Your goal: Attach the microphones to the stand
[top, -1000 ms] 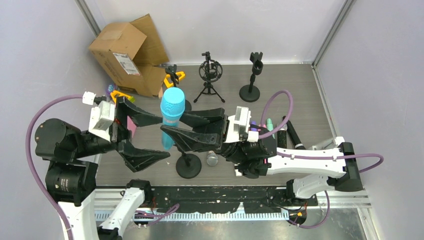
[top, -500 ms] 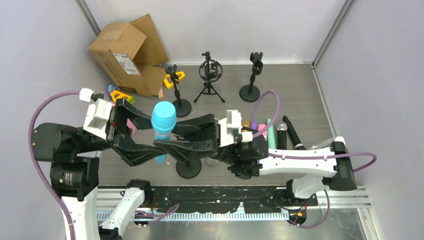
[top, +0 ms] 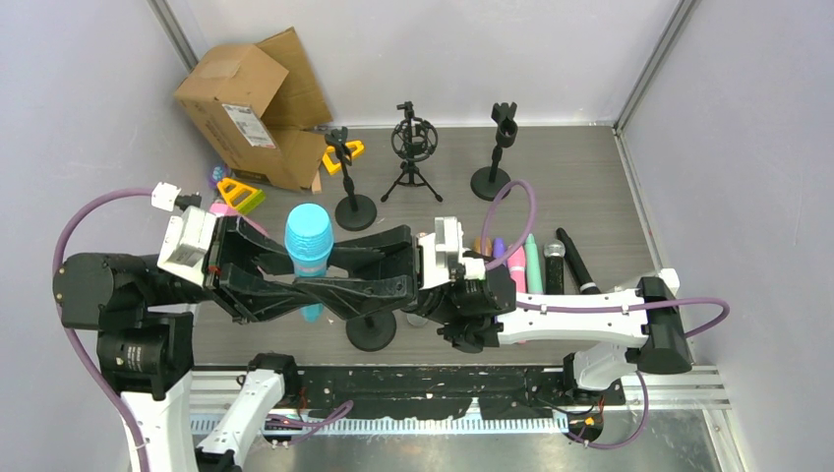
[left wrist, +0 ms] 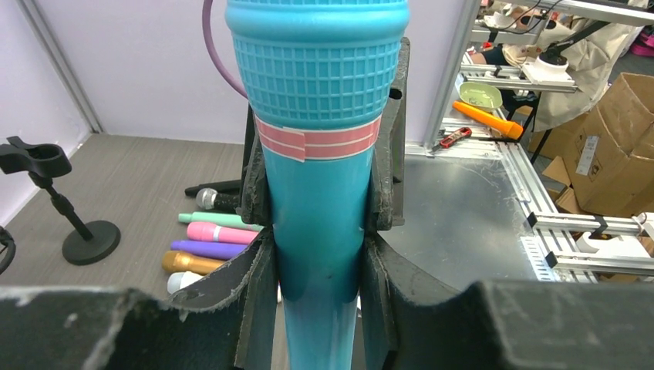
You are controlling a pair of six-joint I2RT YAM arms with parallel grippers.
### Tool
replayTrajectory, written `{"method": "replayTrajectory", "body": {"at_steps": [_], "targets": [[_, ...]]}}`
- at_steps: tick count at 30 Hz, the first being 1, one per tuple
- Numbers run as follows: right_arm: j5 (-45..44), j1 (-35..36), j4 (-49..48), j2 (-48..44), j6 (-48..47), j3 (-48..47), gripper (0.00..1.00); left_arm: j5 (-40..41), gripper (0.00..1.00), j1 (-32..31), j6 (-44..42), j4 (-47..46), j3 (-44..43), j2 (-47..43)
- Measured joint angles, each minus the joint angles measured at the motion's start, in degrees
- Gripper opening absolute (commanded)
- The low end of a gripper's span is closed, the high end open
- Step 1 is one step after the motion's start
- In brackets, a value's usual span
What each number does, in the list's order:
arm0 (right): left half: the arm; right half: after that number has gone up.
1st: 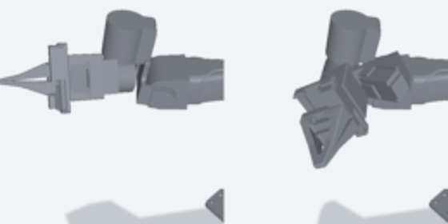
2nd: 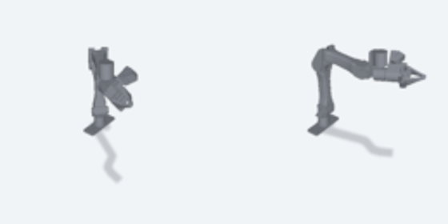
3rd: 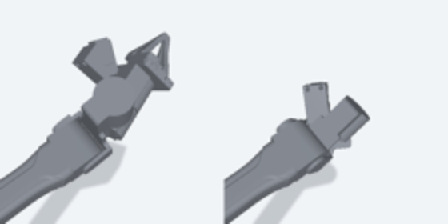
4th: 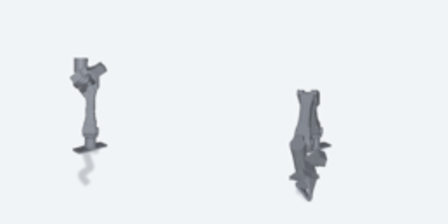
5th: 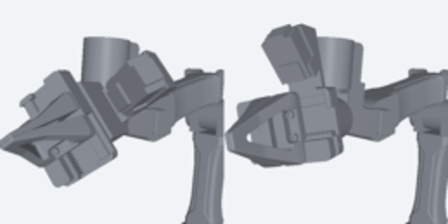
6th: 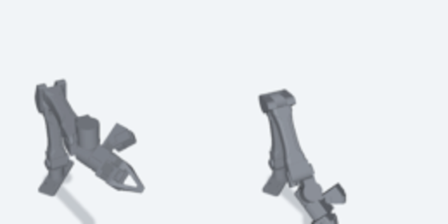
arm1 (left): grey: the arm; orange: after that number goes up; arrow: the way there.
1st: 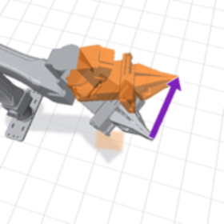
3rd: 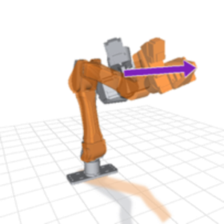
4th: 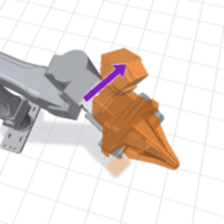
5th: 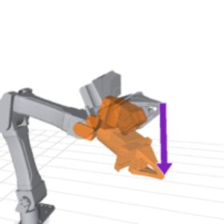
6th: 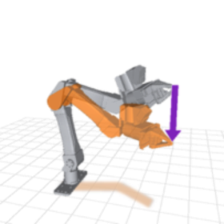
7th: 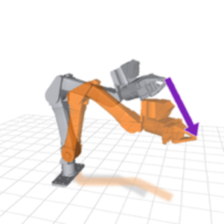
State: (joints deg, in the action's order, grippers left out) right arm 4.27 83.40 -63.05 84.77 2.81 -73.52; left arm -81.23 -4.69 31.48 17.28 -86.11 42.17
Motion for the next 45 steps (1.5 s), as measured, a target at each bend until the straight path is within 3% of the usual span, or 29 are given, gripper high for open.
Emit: {"method": "replayTrajectory", "body": {"at_steps": [3,6,8,12,17,25,29,31,33,36,38,42,44,45], "targets": [[0.0,0.0,0.2,0.0,-0.1,0.2,0.27,-0.8,0.0,1.1,0.0,-0.1,0.0,-0.2],[-0.4,0.0,2.3,-1.1,-0.4,0.9,0.62,-2.5,0.0,2.6,0.0,0.2,0.3,-0.3],[-1.1,0.0,6.4,-3.0,-0.5,1.5,0.74,-4.0,0.0,3.4,0.1,-0.1,1.1,-0.5],[-1.6,-2.0,17.5,-7.7,-0.1,0.7,0.84,-6.7,0.0,4.0,5.3,-6.1,5.4,-1.5],[0.4,-4.5,31.1,-8.5,0.8,-7.3,0.98,-7.3,0.0,5.8,12.6,-15.1,8.1,-1.7],[5.9,-4.9,39.8,-5.1,3.1,-15.1,1.0,-8.4,0.0,6.6,19.6,-24.3,9.1,-2.3],[8.0,-4.9,40.9,-1.6,5.0,-15.7,0.94,-8.8,0.0,7.5,24.1,-28.8,10.4,-2.3],[8.6,-4.9,41.1,0.0,5.4,-16.6,0.85,-8.7,0.0,8.5,25.9,-30.6,11.3,-2.3],[9.0,-4.9,41.7,1.6,5.8,-17.6,0.71,-8.7,0.0,9.4,27.1,-31.6,12.1,-2.5],[9.7,-4.9,42.1,2.6,6.6,-18.0,0.36,-8.8,0.0,10.9,28.2,-32.6,13.7,-3.2],[10.5,-4.9,42.4,2.6,6.7,-18.0,0.21,-8.4,0.04,11.7,28.9,-33.4,14.4,-3.9],[9.3,-4.7,41.4,1.3,6.2,-15.7,0.06,-8.7,0.39,13.9,29.7,-34.4,15.4,-5.3],[8.2,-4.5,39.5,0.2,5.9,-13.2,0.05,-8.7,0.68,15.0,29.8,-34.8,16.1,-5.8],[7.3,-4.4,38.2,-0.3,5.7,-11.7,0.05,-8.8,0.76,15.6,29.8,-35.4,16.8,-6.2]]}}
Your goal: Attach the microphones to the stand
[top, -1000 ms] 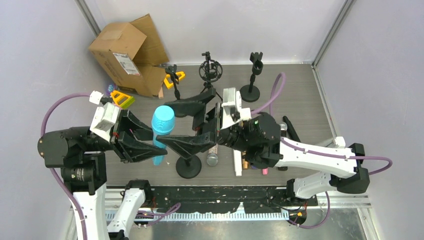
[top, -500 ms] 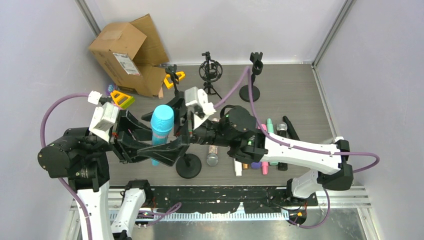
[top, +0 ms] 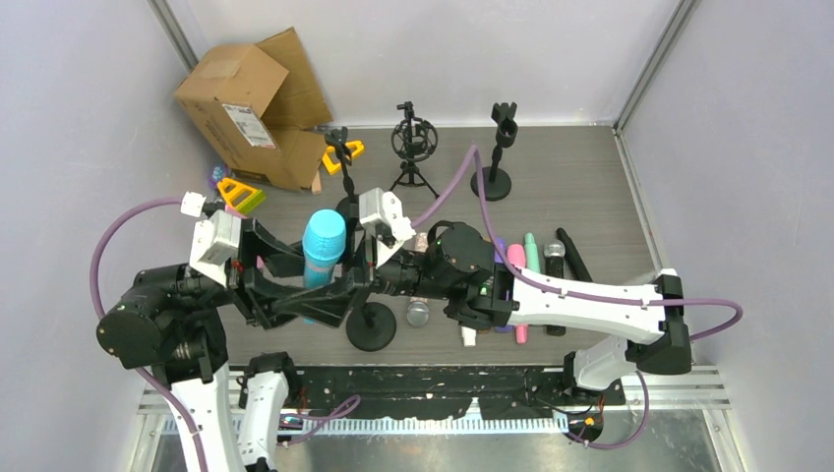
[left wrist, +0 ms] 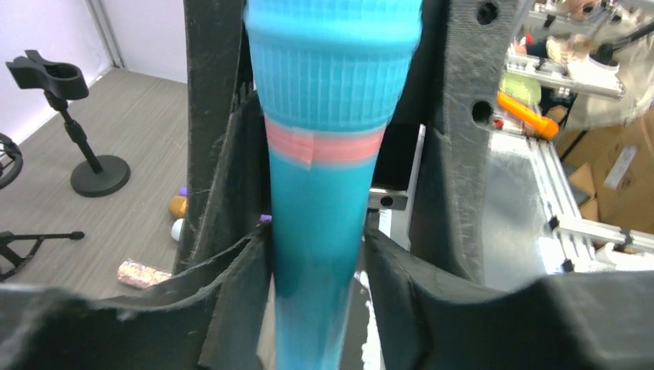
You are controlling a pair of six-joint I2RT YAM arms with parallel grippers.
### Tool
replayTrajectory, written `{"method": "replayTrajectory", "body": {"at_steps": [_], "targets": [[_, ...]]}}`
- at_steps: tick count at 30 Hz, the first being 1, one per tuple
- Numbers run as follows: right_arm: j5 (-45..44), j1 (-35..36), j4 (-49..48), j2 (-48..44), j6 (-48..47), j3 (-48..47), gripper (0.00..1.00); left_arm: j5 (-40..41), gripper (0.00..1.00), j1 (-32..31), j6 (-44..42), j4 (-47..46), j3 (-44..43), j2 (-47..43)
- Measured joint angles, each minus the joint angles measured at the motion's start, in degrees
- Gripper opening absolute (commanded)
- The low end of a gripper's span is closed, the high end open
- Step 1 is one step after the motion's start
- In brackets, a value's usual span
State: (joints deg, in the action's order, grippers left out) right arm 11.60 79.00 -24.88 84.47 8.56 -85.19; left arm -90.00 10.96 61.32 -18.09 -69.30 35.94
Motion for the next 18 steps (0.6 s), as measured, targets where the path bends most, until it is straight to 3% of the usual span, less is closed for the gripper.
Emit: {"method": "replayTrajectory", "body": {"at_steps": [5,13,15,18], "targets": [[-1.1,0.2,-1.4,-2.3,-0.1,4.1,0.06,0.1,0.99,4.6,1.2,-2.4,2.9,-2.7],[-5.7,1.0,-1.9,-7.3,-3.3,9.0,0.05,0.1,1.0,19.1,2.4,-4.6,1.7,-5.9],[-8.1,1.4,0.4,-11.5,-6.4,11.1,0.05,0.6,1.0,23.9,1.6,-3.6,1.6,-4.8],[-13.3,-0.3,2.1,-20.2,-9.7,12.5,0.05,0.2,1.0,25.9,1.3,-1.2,3.0,-1.4]]}}
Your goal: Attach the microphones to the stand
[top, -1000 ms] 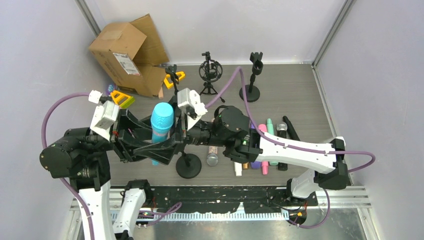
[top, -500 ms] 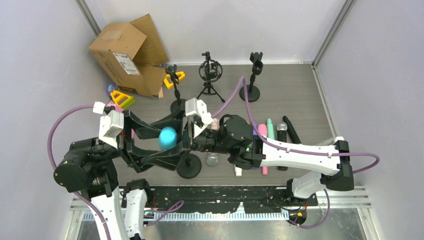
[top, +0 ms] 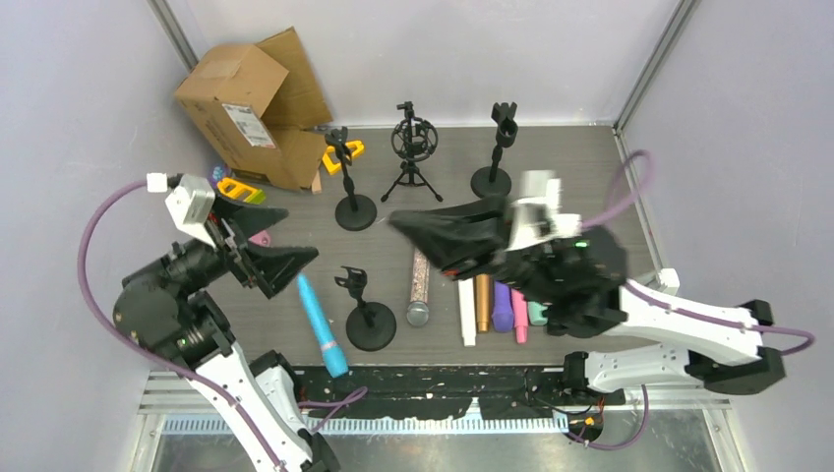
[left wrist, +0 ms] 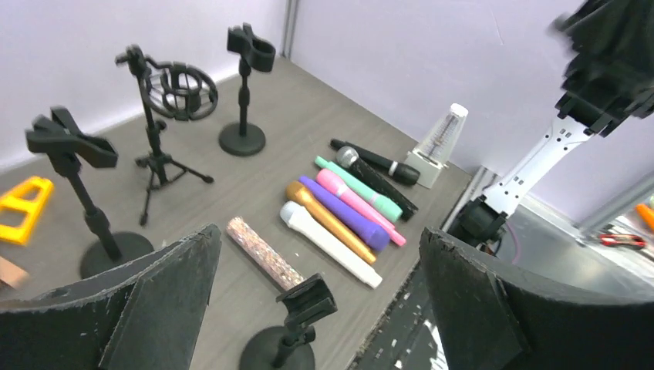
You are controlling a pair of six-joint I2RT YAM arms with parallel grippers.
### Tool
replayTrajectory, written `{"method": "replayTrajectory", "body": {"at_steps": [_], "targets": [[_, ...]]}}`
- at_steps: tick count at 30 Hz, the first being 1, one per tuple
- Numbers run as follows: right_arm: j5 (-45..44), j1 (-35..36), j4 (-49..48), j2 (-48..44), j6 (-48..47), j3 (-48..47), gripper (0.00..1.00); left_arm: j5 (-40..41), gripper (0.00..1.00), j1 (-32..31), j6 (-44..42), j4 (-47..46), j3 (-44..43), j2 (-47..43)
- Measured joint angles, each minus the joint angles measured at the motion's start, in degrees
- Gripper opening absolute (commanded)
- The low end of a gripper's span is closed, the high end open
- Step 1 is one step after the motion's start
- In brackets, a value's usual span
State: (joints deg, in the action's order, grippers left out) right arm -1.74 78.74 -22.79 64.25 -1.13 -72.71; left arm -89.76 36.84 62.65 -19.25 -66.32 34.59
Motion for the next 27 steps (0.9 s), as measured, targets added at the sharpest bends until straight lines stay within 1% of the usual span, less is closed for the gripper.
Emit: {"method": "replayTrajectory", "body": {"at_steps": [4,7,10,12,15,19,20,23,24,25,27], "targets": [[-4.2,-0.7,-2.5,-5.7,-1.1,0.0,0.05,0.0,1.0,0.2,-0.2,2.1,1.8,3.5],[-6.1,-0.5,-2.5,-6.7,-1.8,0.0,0.05,0.1,0.99,0.3,-0.2,2.1,2.5,4.4],[-8.3,-0.5,-0.3,-6.9,-2.1,1.1,0.06,0.0,0.99,0.8,0.3,1.0,3.3,4.4],[-9.8,-0.5,1.9,-7.0,-2.2,3.0,0.09,0.0,1.0,1.3,0.5,0.5,3.6,4.7],[-11.8,-0.5,5.0,-7.6,-2.3,6.0,0.1,-0.1,1.0,1.5,0.8,-0.3,4.3,4.8],[-13.5,-0.5,6.6,-8.3,-2.7,7.6,0.15,-0.1,1.0,1.6,0.9,-0.7,5.2,4.5],[-13.9,-0.5,6.7,-8.4,-2.8,7.6,0.19,-0.1,0.99,1.6,0.9,-0.7,5.3,4.5],[-14.7,-0.5,6.9,-8.5,-3.0,7.6,0.45,0.2,1.0,1.5,0.4,-0.8,5.5,4.4],[-14.8,-0.5,7.1,-8.4,-2.8,7.6,0.49,0.9,0.99,1.6,-0.2,-0.5,5.6,4.4],[-15.1,-0.5,7.3,-8.2,-2.9,7.5,0.55,2.5,1.0,1.5,-1.8,1.0,5.3,4.5],[-15.8,-0.5,8.4,-7.4,-3.1,6.8,0.63,7.0,0.99,1.1,-8.9,10.9,2.7,4.9]]}}
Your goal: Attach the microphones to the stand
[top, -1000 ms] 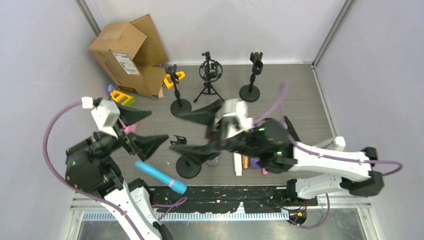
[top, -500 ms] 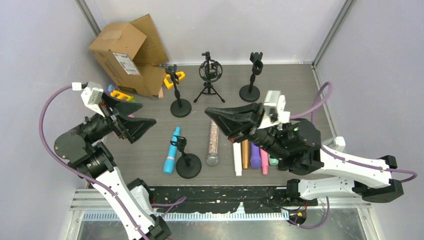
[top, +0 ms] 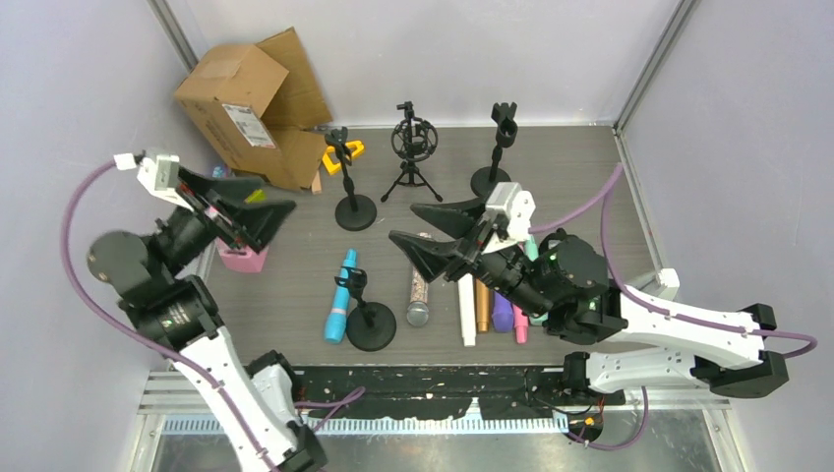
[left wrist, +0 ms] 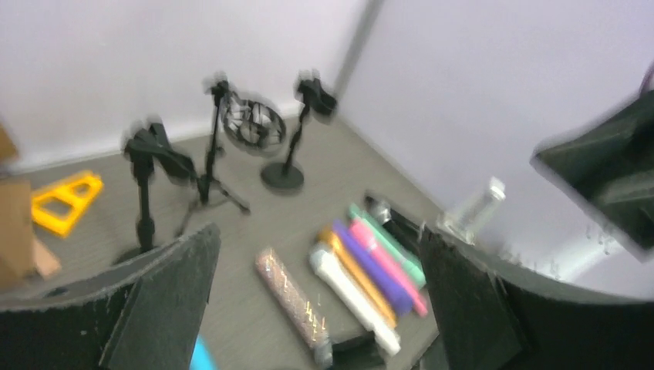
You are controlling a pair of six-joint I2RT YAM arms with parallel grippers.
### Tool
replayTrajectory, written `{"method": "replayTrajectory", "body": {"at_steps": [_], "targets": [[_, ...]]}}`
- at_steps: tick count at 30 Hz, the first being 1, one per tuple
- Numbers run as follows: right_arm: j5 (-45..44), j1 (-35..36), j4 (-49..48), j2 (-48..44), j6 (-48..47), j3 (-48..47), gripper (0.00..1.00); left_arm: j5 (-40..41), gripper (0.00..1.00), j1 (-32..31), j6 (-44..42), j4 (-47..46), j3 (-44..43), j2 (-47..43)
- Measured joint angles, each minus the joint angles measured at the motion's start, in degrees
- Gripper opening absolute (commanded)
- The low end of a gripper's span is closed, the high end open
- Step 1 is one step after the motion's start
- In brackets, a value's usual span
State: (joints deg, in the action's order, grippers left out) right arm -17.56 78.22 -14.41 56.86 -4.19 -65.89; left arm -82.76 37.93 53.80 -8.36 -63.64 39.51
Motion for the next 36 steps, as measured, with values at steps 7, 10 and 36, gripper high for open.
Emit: {"method": "replayTrajectory", "body": {"at_steps": [7,10,36], "targets": [[-4.9,-1.9,7.8,7.0,0.6,-7.5,0.74,35.5,1.0,-26.5,-37.9,40.0,-21.7,11.3],[-5.3,-7.3,13.6,9.5,4.1,-10.8,0.75,46.0,0.99,-33.5,-49.3,52.1,-24.9,15.4],[-6.1,-23.3,40.9,17.1,25.9,-3.7,0.78,59.8,1.0,-44.3,-66.4,79.2,-14.4,31.9]]}}
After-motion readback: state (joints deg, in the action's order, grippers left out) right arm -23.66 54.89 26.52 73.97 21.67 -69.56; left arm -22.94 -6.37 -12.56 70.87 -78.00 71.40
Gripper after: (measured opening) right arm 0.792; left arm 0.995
